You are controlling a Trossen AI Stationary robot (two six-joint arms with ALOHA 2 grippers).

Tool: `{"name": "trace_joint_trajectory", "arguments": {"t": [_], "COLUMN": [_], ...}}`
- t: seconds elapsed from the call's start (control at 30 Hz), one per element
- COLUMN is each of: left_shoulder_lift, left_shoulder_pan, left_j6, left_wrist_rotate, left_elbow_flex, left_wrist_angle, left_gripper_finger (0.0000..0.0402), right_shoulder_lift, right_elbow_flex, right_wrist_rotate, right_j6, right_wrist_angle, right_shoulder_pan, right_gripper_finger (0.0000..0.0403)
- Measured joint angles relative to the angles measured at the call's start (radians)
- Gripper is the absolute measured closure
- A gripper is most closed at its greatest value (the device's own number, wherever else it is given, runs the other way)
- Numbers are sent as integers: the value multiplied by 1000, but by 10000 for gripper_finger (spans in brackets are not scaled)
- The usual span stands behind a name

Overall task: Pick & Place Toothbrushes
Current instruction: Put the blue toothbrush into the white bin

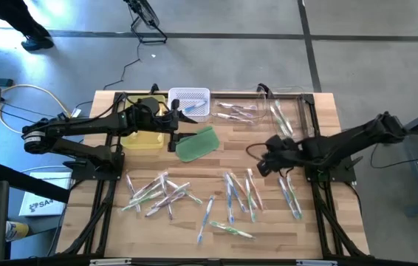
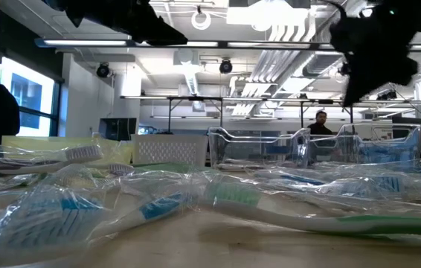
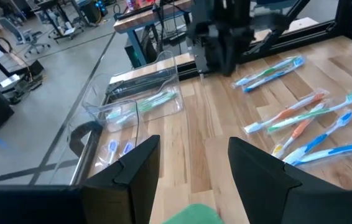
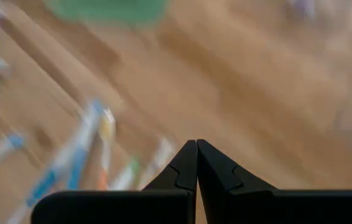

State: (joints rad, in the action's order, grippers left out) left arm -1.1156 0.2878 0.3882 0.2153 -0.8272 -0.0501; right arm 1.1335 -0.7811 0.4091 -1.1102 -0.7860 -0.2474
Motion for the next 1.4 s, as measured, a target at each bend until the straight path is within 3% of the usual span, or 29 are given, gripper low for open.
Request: {"name": "trace_joint_trajectory", "arguments": {"t": [0.3,0.67,1.03,1.4], "left_shoulder_lift": [0,0,0,0], "left_shoulder_pan": [0,0,0,0], "left_j6": [0,10,34,34], "left_wrist_rotate": [2,2,0,-1], "left_elbow_flex": [0,0,0,0], "left_wrist_angle": [0,1,63,77], "left_gripper_finger": [217,217,217,217], "right_shoulder_lift": [159,243,245,244], "right_elbow_flex": [0,0,8,94], "right_wrist_rotate": [-284,-513,-566,-541], "right_j6": [-353,-354,-405,-506], "right_wrist_angle": [-237,-216,-165,-97], "right_shoulder_pan": [-66,-118,-191,-252], "right_gripper_finger": [401,386,267,256]}}
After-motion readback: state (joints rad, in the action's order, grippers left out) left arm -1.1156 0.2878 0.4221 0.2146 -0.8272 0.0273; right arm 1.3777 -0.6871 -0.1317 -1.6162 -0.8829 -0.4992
